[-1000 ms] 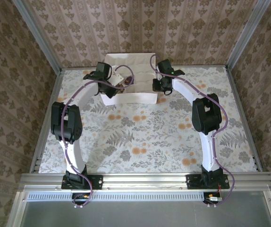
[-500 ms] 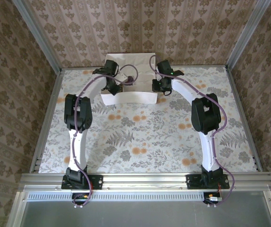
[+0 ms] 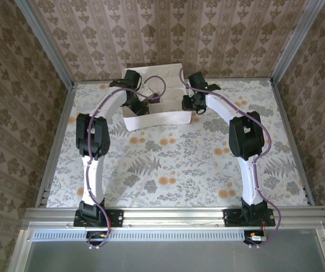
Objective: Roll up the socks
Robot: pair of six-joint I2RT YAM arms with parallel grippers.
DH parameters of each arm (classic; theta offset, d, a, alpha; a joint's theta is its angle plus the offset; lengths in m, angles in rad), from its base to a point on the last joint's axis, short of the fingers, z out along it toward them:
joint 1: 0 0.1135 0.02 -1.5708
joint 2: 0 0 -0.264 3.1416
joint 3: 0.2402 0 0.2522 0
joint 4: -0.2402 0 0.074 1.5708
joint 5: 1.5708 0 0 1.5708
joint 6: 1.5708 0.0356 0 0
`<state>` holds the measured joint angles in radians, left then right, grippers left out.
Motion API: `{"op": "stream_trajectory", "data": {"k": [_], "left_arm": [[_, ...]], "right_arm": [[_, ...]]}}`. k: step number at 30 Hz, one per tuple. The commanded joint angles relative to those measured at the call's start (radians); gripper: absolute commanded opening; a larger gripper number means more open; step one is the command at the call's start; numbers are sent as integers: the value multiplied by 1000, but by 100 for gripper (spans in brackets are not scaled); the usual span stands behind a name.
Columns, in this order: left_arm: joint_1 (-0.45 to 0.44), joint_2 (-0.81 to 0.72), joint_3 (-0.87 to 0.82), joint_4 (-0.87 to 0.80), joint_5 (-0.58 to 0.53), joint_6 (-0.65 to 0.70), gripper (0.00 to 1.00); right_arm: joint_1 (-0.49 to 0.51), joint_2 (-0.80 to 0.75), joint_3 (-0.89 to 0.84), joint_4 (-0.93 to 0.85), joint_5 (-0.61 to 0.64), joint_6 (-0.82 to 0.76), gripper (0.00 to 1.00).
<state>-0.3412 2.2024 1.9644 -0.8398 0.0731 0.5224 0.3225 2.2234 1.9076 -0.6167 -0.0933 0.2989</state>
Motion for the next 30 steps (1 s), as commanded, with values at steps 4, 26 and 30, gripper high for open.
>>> {"op": "stream_trajectory", "data": {"k": [4,26,30], "left_arm": [[24,-117,37,-83,73,-1,71],[158,-604,-487,295,40,-160,78],[226,-766,-730,459,78,-234,77]], "right_arm": [[0,13,63,-47,-23,6,32],[-1,-416,-238,75,112,-86,48],[-7,-605,-484,184,204,-125,56]]}}
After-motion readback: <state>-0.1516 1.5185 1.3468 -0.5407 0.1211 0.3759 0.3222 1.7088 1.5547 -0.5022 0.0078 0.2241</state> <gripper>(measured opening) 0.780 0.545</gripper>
